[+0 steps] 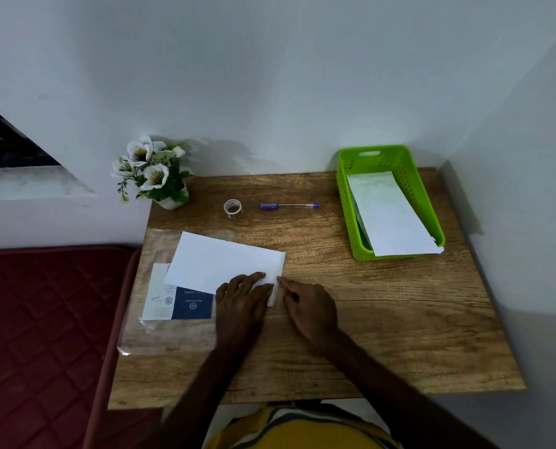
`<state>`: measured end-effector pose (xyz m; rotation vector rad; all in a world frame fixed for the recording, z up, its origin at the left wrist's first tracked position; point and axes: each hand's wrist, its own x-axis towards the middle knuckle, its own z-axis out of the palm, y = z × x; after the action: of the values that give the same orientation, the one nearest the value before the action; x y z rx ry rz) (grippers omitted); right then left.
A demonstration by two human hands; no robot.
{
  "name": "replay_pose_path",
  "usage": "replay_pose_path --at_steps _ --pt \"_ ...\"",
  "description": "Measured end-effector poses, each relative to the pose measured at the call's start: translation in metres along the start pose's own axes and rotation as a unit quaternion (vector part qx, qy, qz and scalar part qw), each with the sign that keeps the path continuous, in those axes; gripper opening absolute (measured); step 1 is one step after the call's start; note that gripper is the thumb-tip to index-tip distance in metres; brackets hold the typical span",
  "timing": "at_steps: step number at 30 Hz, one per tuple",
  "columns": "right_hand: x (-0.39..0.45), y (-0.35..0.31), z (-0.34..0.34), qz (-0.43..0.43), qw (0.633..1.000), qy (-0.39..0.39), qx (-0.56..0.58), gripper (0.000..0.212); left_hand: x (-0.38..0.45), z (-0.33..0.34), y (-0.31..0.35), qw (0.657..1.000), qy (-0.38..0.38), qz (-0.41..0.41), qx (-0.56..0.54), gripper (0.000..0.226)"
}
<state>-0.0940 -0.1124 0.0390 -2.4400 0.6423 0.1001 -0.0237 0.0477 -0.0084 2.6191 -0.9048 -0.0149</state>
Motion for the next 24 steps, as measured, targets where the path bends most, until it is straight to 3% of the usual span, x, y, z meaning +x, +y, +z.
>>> replay_pose_path --at_steps 8,11,14,18,24 --pt "0.004 0.006 0.004 -0.119 0.98 0.0 -0.16 0.047 -0.003 -0.006 0.001 1.0 -0.017 -0.009 -0.023 0.046" --pt "0.007 0.005 0.004 -0.113 0.973 -0.036 -0.198 0.051 -0.003 -0.007 0.0 1.0 -0.029 0.004 -0.003 0.046" --pt "0.005 0.009 0.009 -0.137 0.97 0.021 -0.201 0.05 -0.004 -0.004 -0.002 0.999 -0.029 0.017 0.017 0.041" --pt "0.004 0.007 0.01 -0.118 0.966 -0.022 -0.229 0.059 -0.006 -0.001 -0.005 0.998 -0.033 0.032 0.034 0.038" --pt "0.013 0.008 0.001 -0.111 0.967 -0.011 -0.23 0.059 -0.007 0.001 -0.005 0.994 -0.04 0.069 0.074 0.039"
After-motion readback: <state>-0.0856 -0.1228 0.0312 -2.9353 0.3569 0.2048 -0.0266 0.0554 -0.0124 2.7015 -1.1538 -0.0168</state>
